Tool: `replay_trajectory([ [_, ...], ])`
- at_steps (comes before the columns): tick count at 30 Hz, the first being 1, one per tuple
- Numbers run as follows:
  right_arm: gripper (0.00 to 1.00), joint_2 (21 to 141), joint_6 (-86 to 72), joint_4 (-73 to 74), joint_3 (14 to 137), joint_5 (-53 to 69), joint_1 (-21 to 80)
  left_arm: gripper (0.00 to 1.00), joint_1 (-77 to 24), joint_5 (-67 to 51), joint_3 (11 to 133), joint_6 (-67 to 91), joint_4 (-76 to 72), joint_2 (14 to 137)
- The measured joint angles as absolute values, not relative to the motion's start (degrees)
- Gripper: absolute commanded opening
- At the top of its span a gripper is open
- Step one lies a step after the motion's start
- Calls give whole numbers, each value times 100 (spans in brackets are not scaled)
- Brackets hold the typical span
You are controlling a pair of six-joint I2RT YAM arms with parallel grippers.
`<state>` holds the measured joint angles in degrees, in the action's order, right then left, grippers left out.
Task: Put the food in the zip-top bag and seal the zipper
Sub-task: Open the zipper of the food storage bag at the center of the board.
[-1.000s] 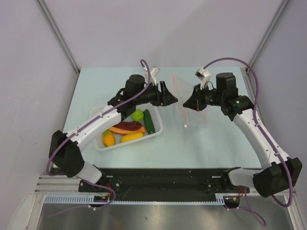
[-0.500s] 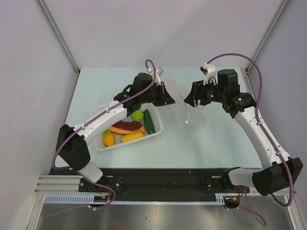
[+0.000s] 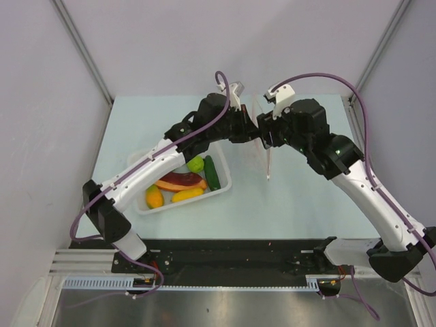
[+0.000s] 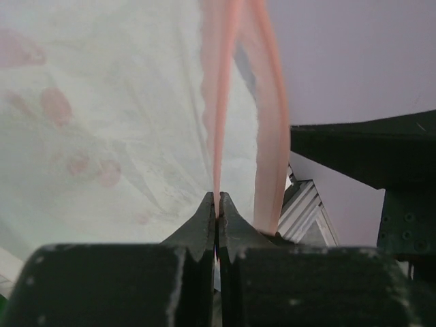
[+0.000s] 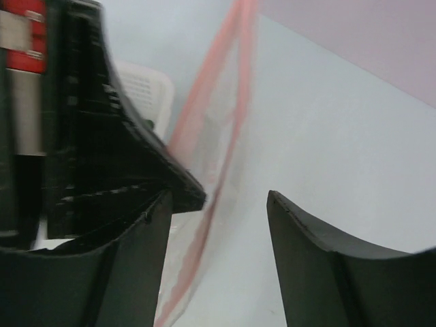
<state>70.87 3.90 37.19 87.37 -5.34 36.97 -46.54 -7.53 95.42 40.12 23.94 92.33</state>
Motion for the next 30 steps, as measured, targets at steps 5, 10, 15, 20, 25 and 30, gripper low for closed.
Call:
replay_trajectory([
  [5, 54, 7091, 620, 3916, 8541, -1168, 3675, 0, -4676, -749, 9537, 4007, 2438, 9255],
  [10, 22, 7083, 720, 3966, 8211, -1107, 3500, 0, -4674, -845, 9421, 4005, 2379, 9214],
  [15, 0, 7087, 751, 4235, 8112, -847, 2958, 0, -4604, -978, 9247, 3872, 2318, 9124],
  [20, 0, 6949, 777, 4670, 8392, -495, 1962, 0, -4206, -1096, 8921, 3326, 2405, 8925],
  [25, 0, 6246, 845, 4993, 8313, 445, 1424, 2, -4143, -1363, 8849, 2727, 2248, 9115],
  [30, 0, 5970, 864, 5245, 7961, 1066, 1544, 5, -4145, -1872, 8989, 2331, 2349, 9830],
])
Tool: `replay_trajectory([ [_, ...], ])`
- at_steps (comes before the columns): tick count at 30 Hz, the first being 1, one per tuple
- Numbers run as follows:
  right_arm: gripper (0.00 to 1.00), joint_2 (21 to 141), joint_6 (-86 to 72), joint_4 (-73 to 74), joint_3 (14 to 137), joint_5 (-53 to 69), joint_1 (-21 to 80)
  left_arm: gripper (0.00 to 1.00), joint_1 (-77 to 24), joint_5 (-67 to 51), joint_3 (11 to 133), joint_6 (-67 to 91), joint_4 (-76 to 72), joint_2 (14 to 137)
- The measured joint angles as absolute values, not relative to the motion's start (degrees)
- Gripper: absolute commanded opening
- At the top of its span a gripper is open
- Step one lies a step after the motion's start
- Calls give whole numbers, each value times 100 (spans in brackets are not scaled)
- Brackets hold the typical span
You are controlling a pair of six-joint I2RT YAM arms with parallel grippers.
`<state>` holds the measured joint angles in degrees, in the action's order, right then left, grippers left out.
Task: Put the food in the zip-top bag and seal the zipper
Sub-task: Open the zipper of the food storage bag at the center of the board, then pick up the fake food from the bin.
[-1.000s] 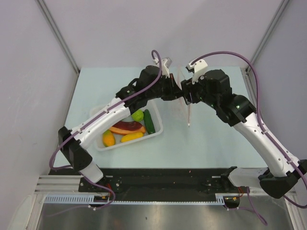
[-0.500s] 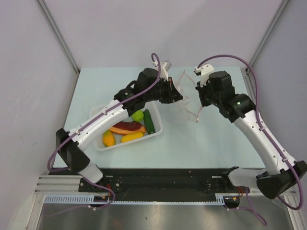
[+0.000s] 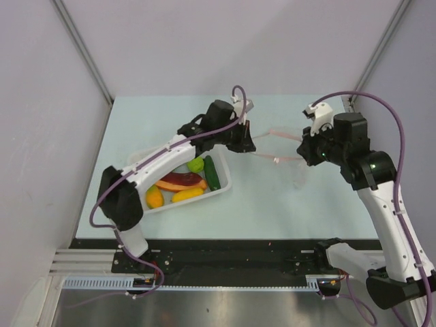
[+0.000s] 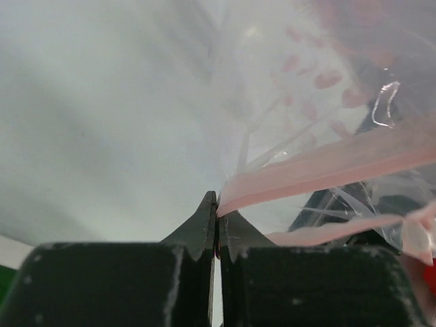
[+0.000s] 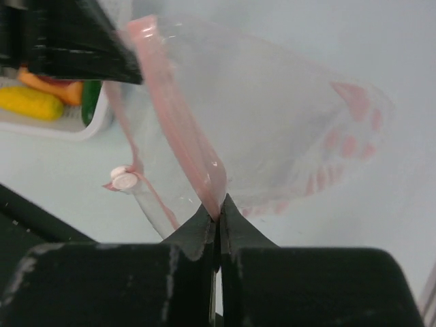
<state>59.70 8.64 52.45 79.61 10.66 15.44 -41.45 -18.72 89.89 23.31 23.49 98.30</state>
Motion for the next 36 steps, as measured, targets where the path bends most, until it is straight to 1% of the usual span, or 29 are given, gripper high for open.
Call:
replay_trajectory([
  [2, 0, 6084, 864, 5242, 7780, 1201, 1706, 6, -4110, -2016, 9061, 2191, 2477, 10235],
  [5, 0, 6521, 832, 5133, 7516, 1299, 1909, 24, -4032, -2154, 8995, 1933, 2755, 10516],
  [6, 0, 6694, 795, 5111, 7454, 1321, 1935, 39, -3986, -2217, 8910, 1841, 2808, 10521],
  [8, 0, 7004, 720, 5037, 7387, 1387, 1931, 55, -3879, -2429, 8733, 1640, 2842, 10438],
  [9, 0, 7133, 674, 4998, 7382, 1417, 1911, 67, -3800, -2539, 8628, 1531, 2856, 10363],
  [10, 0, 7234, 613, 4919, 7369, 1476, 1887, 73, -3721, -2635, 8541, 1428, 2880, 10285],
  [11, 0, 7301, 563, 4853, 7360, 1546, 1855, 84, -3616, -2781, 8449, 1297, 2902, 10175],
  [15, 0, 7424, 357, 4639, 7360, 1763, 1772, 97, -3002, -3472, 8138, 489, 3210, 9529],
  [19, 0, 7452, 231, 4482, 7360, 1931, 1761, 98, -2198, -3955, 8031, -1059, 3977, 8676],
  [21, 0, 7456, 183, 4427, 7360, 2010, 1761, 98, -1861, -3972, 8027, -2086, 4484, 8346],
  [24, 0, 7481, 141, 4377, 7360, 2084, 1761, 98, -1645, -3802, 7865, -3785, 5190, 8088],
  [27, 0, 7526, 104, 4342, 7360, 2134, 1761, 97, -1584, -3483, 7459, -5273, 5732, 8099],
  [30, 0, 7550, 99, 4327, 7360, 2152, 1761, 96, -1564, -3157, 7236, -6383, 6187, 8353],
  [34, 0, 7555, 99, 4320, 7363, 2152, 1761, 100, -1555, -2786, 7238, -7358, 6394, 8814],
  [36, 0, 7557, 99, 4320, 7363, 2152, 1754, 100, -1555, -2558, 7238, -7738, 6379, 9026],
])
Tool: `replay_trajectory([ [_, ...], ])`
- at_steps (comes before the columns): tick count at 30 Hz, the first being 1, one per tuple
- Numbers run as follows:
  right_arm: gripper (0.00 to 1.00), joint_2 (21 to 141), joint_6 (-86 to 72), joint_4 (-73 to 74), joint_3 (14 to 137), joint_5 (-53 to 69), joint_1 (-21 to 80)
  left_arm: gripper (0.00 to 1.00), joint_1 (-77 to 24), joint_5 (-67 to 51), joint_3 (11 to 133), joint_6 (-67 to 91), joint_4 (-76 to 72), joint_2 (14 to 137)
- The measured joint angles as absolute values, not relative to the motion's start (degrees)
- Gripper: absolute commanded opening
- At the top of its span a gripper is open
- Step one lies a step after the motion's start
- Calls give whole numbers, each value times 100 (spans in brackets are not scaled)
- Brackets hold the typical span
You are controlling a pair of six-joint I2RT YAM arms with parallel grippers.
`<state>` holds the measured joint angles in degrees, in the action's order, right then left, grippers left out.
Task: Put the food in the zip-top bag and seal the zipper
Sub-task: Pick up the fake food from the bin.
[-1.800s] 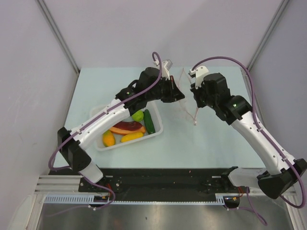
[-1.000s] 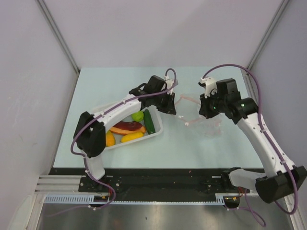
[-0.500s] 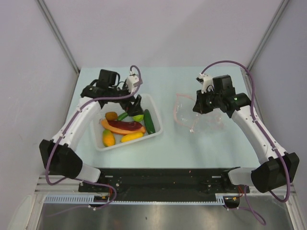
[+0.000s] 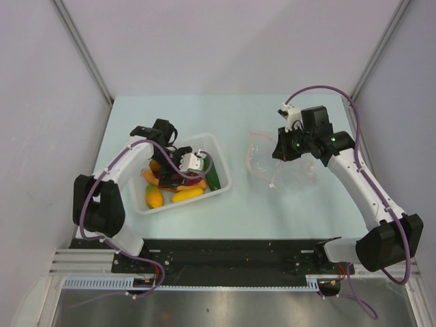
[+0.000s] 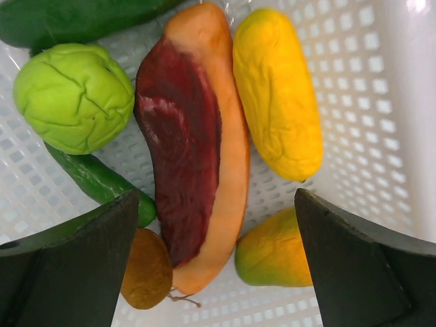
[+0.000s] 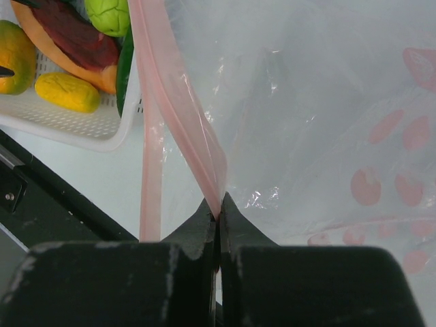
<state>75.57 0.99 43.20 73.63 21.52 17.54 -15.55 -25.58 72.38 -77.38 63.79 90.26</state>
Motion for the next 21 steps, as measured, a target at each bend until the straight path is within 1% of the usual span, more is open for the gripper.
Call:
replay_trajectory([
  [6, 0, 7566, 99, 4320, 7363, 2152, 1726, 100, -1551, -2088, 7236, -8420, 6202, 9485],
  [16, 0, 7599, 99, 4322, 7363, 2154, 1649, 100, -1566, -1675, 7185, -8715, 5655, 10241],
  [19, 0, 7618, 99, 4322, 7363, 2154, 1619, 98, -1621, -1614, 7155, -8711, 5607, 10309],
  [21, 0, 7640, 99, 4322, 7363, 2154, 1599, 95, -1653, -1575, 7159, -8707, 5605, 10372],
])
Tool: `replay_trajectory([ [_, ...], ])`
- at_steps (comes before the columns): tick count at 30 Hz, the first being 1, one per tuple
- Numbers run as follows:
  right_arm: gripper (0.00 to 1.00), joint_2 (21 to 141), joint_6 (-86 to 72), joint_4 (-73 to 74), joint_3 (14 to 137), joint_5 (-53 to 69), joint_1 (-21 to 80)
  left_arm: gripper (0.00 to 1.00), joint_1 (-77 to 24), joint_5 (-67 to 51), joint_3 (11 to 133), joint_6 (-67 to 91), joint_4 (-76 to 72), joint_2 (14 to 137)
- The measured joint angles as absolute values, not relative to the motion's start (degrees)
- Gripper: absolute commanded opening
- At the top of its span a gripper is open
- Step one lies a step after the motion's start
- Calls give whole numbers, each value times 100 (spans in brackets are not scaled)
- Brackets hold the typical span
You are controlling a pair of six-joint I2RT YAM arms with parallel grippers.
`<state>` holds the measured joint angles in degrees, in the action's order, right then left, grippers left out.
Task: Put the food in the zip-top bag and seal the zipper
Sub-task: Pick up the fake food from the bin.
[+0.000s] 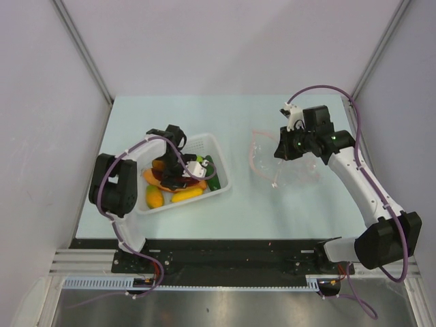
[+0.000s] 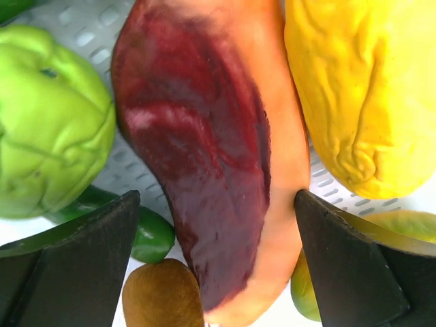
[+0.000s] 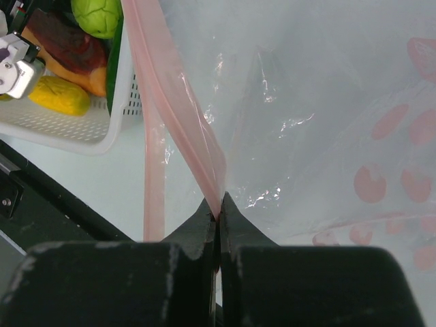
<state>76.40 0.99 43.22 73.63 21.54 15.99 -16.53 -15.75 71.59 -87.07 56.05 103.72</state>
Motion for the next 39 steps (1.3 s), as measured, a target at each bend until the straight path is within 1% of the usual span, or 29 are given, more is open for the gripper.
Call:
replay_trajectory([
  [3, 0, 7664, 99, 4324, 7363, 2156, 1590, 96, -1686, -1551, 7214, -8705, 5677, 10508],
  [7, 0, 7671, 99, 4324, 7363, 2163, 1586, 100, -1715, -1549, 7255, -8715, 5778, 10545],
  [39, 0, 7671, 104, 4346, 7360, 2257, 1540, 100, -1863, -1516, 7465, -8829, 6180, 10444],
])
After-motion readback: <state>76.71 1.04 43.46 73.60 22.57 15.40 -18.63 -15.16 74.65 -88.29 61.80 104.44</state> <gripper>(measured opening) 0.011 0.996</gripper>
